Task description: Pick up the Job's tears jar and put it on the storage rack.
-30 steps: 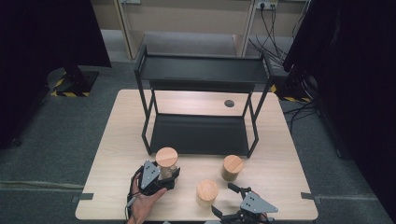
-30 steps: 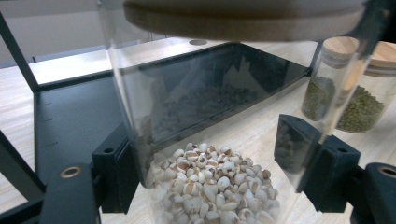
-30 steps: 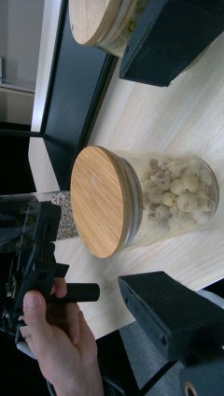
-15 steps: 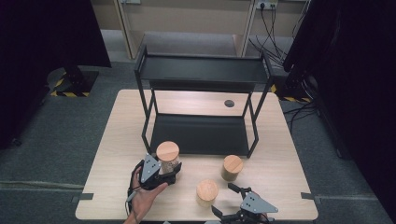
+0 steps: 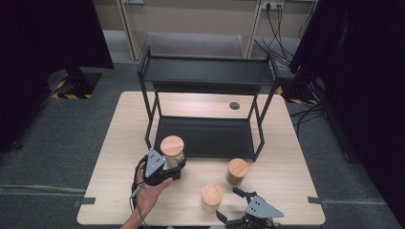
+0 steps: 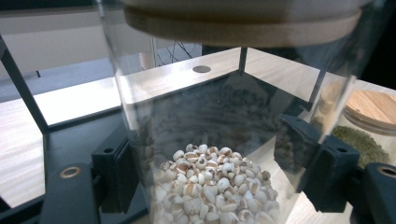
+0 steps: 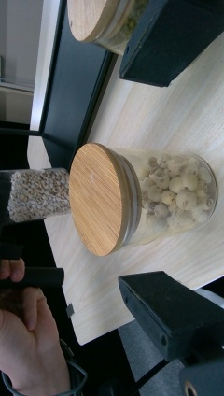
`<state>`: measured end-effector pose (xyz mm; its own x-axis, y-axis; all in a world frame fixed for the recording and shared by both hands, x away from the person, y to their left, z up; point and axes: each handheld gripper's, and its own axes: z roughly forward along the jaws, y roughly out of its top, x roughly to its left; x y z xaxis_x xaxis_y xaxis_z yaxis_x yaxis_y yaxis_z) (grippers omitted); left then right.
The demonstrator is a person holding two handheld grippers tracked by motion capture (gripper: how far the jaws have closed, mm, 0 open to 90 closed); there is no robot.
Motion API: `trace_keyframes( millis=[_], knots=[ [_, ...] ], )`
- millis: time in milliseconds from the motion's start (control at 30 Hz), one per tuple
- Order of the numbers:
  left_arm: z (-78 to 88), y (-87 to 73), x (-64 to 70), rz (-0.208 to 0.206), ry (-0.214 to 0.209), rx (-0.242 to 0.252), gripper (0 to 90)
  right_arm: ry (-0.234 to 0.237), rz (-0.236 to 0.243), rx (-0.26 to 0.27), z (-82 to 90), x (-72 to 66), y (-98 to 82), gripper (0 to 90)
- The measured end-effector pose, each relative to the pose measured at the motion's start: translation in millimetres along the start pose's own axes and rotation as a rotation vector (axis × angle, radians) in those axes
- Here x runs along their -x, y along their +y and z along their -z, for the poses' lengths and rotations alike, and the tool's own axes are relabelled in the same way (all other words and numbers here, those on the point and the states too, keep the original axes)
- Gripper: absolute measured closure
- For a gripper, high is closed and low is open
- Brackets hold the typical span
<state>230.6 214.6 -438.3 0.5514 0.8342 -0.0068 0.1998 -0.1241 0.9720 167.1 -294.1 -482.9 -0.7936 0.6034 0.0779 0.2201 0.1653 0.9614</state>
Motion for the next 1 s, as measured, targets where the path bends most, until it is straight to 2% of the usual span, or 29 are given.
trace_keyframes(
  millis=[367, 667, 1000],
  knots=[
    [-17.5, 5.6, -3.4, 0.016, 0.025, -0.013, 25.0, 0.01, -0.001, -0.019, -2.8, -0.8, 0.8, 3.8],
    [-27.3, 12.6, -1.4, -0.02, 0.033, -0.02, 25.0, 0.011, -0.005, -0.032, -3.6, -0.5, 1.8, 4.0],
    [-38.5, 16.1, -1.3, -0.026, 0.04, -0.022, 25.0, 0.013, 0.001, -0.023, -2.7, -1.1, 1.1, 4.0]
  ],
)
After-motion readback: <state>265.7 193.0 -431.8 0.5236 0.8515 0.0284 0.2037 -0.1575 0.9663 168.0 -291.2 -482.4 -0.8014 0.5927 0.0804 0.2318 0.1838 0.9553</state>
